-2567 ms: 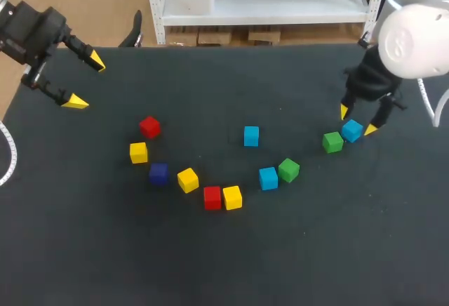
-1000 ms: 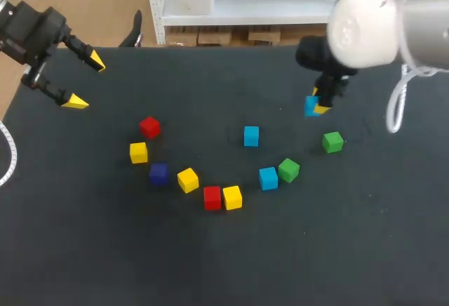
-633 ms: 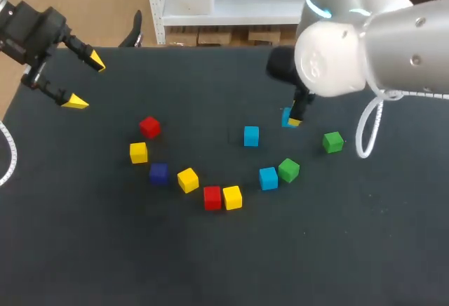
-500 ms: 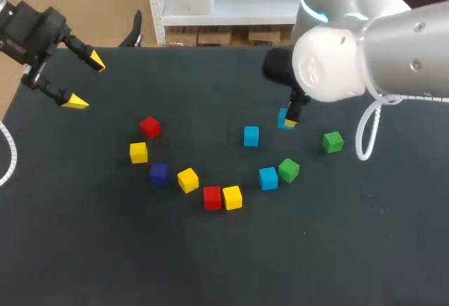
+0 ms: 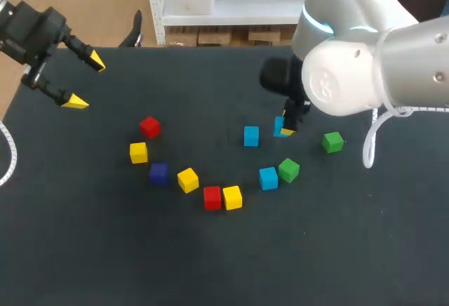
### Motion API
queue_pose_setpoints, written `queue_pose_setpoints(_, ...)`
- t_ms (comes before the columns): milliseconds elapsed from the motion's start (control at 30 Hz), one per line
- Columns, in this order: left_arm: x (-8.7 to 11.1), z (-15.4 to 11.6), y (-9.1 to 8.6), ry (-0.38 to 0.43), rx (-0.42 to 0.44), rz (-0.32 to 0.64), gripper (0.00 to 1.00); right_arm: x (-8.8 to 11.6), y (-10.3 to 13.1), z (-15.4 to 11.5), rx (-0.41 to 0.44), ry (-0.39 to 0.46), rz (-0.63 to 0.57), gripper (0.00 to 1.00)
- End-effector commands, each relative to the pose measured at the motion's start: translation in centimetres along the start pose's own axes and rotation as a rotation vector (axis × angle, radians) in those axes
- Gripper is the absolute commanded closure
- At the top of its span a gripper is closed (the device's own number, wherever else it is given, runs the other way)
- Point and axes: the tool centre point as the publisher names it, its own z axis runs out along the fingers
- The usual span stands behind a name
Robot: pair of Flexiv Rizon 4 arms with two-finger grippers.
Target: Place the blue cubes, place green cubes on the blue cubes, place the yellow cubes on the green cubes, then place the red cubes on the yellow cubes, and place purple cube on the red cubes.
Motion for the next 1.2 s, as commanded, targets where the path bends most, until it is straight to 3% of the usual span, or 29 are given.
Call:
queue_pose_setpoints(33, 0.1, 0.0, -0.1, -0.001, -0.002, 0.003, 0.0, 0.4, 0.5, -0.1, 0.009, -0.007, -0.011, 1.0)
queue_pose_setpoints(1200, 0.1, 0.0, -0.1, -0.001, -0.002, 0.003, 0.0, -1.4, 1.5, 1.2, -0.021, 0.013, -0.103, 1.0)
